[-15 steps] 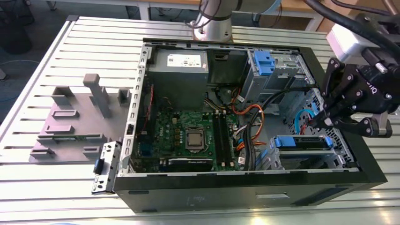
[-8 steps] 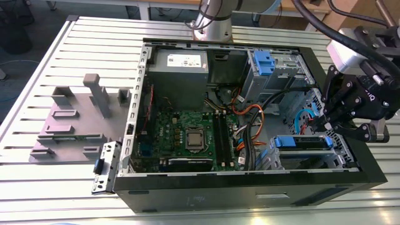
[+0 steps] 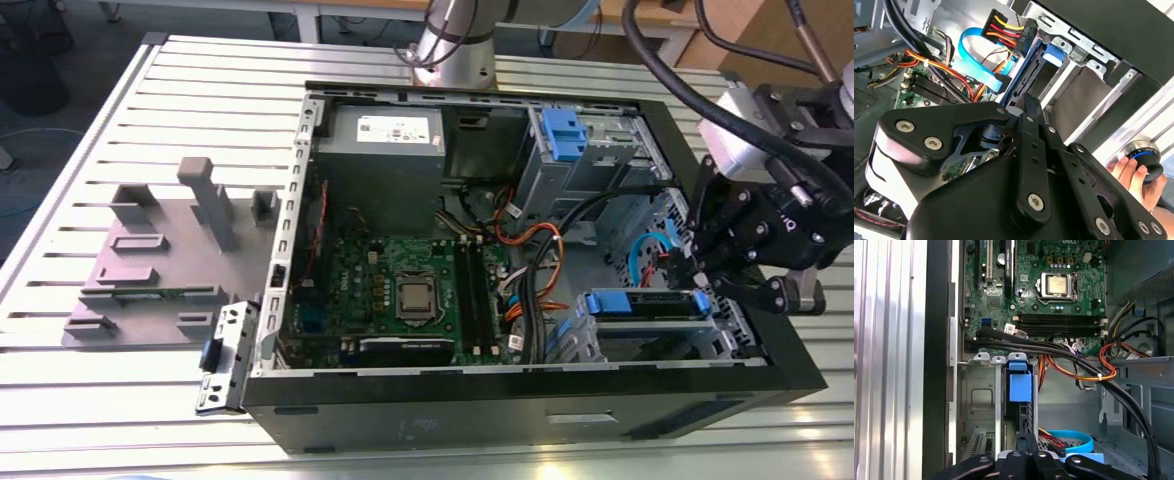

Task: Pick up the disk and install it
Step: 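Insert the disk into the insertion slot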

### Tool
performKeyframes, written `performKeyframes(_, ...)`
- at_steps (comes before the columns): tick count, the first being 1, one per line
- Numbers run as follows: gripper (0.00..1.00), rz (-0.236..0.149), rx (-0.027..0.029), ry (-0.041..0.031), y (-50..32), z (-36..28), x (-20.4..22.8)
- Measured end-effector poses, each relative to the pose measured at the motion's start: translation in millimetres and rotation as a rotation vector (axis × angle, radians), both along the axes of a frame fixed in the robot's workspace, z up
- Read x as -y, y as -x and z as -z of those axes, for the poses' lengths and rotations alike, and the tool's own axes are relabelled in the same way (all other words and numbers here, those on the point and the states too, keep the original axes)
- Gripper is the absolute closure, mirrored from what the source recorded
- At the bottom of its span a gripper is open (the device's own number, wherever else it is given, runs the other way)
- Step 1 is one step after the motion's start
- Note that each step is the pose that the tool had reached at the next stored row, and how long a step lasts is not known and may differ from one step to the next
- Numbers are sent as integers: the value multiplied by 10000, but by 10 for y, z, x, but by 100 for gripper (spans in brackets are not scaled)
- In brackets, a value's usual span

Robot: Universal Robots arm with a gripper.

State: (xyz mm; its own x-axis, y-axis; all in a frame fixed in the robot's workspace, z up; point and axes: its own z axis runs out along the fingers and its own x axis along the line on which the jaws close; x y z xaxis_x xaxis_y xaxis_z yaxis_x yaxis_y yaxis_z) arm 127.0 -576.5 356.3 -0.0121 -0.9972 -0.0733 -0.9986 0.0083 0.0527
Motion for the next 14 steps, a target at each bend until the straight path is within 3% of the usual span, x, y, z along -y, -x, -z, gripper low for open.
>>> performKeyframes(14, 89, -24, 0, 1, 30, 254, 0)
